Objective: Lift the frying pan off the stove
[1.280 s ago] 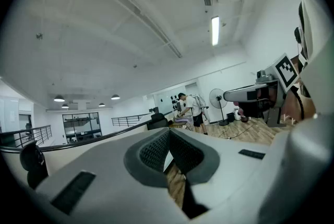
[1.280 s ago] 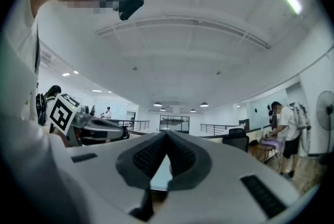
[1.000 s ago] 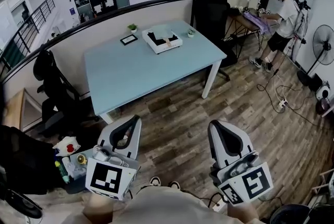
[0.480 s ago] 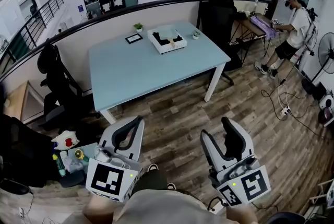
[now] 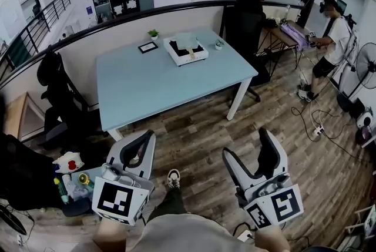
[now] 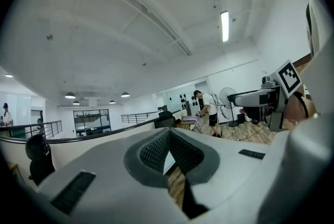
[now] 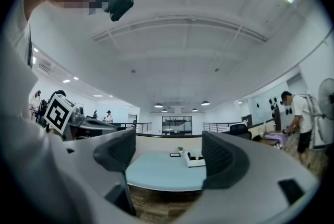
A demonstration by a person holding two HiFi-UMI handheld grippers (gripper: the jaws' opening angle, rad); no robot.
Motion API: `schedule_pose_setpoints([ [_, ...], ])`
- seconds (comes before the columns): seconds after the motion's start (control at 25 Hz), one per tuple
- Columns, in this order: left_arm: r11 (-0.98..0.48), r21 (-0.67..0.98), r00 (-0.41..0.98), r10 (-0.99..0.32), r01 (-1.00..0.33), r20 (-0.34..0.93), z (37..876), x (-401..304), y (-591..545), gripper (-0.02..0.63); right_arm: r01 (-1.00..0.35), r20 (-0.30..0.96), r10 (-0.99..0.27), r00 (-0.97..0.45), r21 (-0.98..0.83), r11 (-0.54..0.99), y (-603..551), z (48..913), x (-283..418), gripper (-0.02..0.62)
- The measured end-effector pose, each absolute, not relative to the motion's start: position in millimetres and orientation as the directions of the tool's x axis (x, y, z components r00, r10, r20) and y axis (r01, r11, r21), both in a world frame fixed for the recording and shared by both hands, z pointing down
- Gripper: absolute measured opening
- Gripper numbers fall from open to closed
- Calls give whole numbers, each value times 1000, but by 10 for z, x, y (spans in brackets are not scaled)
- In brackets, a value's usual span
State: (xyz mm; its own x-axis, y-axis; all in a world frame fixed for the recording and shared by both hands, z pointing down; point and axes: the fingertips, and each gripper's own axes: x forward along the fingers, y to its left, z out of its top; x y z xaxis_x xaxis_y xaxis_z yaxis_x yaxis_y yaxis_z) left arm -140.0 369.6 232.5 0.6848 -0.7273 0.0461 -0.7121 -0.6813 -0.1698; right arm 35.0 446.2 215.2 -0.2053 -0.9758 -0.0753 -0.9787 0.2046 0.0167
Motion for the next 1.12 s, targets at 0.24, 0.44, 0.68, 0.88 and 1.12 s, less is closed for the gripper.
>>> schedule_pose_setpoints([
  [0.24,-693,-166,696,-716,-702,49,2376,-1274,3249,0,-975,-35,-974,-223,14,223,4015,2259,407,388],
  [0.44,-712,-151,713,-699,-685,61,2474,-1163,2736,2,-970,3,-970,-244,7,244,3485,2359,397,380],
  [0.68,-736,-117,730,-677,-667,95,2548,-1071,1949,2,-976,54,-974,-219,-15,218,2685,2442,467,377],
  [0.88,-751,-119,744,-659,-649,107,2586,-1021,1234,2,-982,70,-980,-186,-43,184,1934,2509,550,377],
  [1.12,-752,-117,746,-659,-649,97,2593,-1040,434,2,-984,130,-976,-176,-64,168,1083,2730,562,377],
])
